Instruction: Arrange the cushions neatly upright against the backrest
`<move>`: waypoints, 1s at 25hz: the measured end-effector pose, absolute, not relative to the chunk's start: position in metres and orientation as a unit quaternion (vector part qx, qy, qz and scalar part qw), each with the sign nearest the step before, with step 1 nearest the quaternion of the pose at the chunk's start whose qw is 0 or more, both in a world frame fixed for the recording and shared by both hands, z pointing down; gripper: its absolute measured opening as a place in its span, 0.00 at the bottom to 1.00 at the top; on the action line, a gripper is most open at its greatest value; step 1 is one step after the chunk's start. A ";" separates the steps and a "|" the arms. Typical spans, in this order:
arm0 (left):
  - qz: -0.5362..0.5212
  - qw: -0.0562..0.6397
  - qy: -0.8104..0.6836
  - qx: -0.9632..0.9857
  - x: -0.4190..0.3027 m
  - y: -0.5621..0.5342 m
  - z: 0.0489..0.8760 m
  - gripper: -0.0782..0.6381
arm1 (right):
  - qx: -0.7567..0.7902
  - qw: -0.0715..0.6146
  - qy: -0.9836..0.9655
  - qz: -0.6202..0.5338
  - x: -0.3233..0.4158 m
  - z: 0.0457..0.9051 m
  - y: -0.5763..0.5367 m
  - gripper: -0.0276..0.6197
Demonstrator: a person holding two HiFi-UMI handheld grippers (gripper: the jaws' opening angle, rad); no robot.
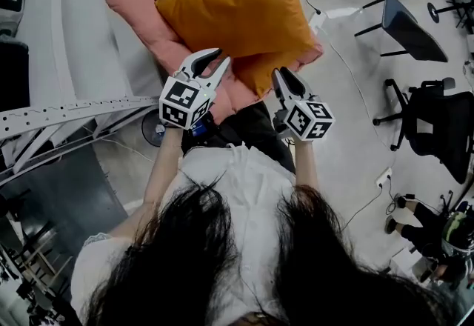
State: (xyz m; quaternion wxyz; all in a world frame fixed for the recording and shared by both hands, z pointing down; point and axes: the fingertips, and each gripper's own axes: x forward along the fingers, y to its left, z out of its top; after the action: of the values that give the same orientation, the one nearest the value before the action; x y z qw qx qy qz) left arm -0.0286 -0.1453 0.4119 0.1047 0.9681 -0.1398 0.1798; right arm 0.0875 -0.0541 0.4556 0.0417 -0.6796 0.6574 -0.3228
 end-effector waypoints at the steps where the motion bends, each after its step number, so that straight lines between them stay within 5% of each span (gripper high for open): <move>1: 0.186 0.101 -0.138 0.968 -0.024 -0.150 0.413 0.22 | -0.680 0.045 0.655 -0.328 0.095 0.461 -0.057 0.17; 12: 0.255 0.049 -0.142 0.955 0.032 -0.239 0.431 0.23 | -0.665 0.044 0.620 -0.414 0.169 0.564 -0.084 0.20; 17: 0.291 0.033 -0.121 0.949 0.069 -0.280 0.443 0.41 | -0.643 0.053 0.606 -0.465 0.184 0.622 -0.097 0.40; 25: 0.366 -0.006 -0.054 0.929 0.112 -0.337 0.472 0.58 | -0.603 0.152 0.548 -0.559 0.170 0.700 -0.112 0.48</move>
State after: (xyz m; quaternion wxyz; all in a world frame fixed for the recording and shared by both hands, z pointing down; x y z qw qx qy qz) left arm 0.1117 -0.3367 0.4717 -0.0055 0.9290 -0.0538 0.3662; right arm 0.1700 -0.1120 0.7002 0.1523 -0.6031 0.5479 -0.5594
